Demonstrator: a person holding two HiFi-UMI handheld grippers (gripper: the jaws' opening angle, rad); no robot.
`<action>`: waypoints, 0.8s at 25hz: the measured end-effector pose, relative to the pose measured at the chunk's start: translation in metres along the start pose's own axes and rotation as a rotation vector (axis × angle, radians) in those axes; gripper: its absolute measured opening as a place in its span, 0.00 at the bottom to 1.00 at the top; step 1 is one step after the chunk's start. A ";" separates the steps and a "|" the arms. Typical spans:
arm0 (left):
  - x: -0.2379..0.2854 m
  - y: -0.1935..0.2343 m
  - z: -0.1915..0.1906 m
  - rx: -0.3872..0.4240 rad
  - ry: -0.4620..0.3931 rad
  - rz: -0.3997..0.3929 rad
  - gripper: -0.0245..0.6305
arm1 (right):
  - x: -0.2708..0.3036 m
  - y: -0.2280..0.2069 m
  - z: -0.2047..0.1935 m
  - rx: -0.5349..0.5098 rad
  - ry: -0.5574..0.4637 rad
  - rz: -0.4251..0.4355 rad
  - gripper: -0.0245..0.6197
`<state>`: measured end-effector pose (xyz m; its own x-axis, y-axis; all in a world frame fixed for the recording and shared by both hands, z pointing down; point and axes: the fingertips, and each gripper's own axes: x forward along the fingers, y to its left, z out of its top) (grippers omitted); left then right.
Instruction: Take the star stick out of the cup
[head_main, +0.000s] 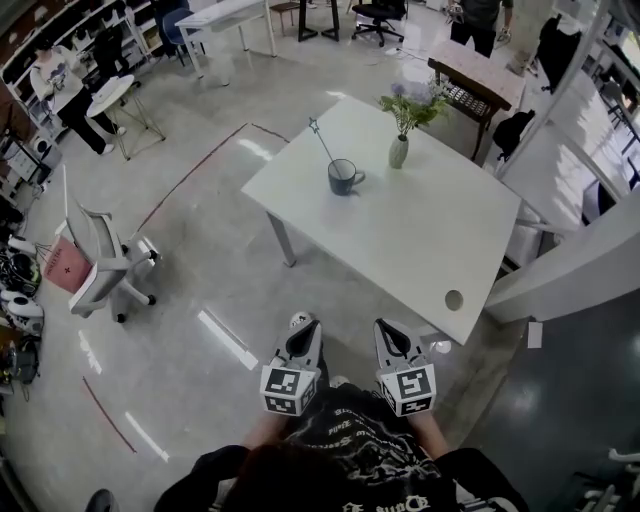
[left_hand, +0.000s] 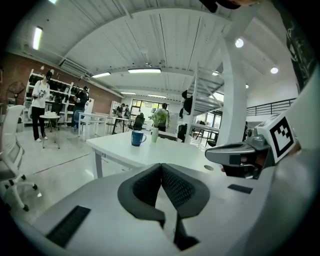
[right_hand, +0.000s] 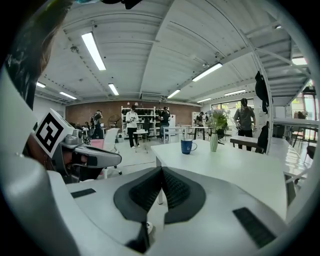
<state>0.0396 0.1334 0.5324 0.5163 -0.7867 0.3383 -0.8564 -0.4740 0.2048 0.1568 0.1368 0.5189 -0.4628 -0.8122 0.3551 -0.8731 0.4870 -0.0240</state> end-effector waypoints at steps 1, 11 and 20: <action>0.010 0.006 0.005 -0.002 0.000 -0.006 0.07 | 0.008 -0.004 0.003 0.002 -0.001 -0.006 0.05; 0.111 0.104 0.072 0.014 -0.008 -0.080 0.07 | 0.132 -0.048 0.058 0.030 -0.002 -0.075 0.05; 0.177 0.207 0.122 0.044 -0.008 -0.140 0.07 | 0.241 -0.061 0.100 0.082 -0.004 -0.150 0.05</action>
<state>-0.0465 -0.1519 0.5227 0.6309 -0.7148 0.3017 -0.7753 -0.5959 0.2093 0.0833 -0.1213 0.5125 -0.3269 -0.8752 0.3566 -0.9418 0.3328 -0.0468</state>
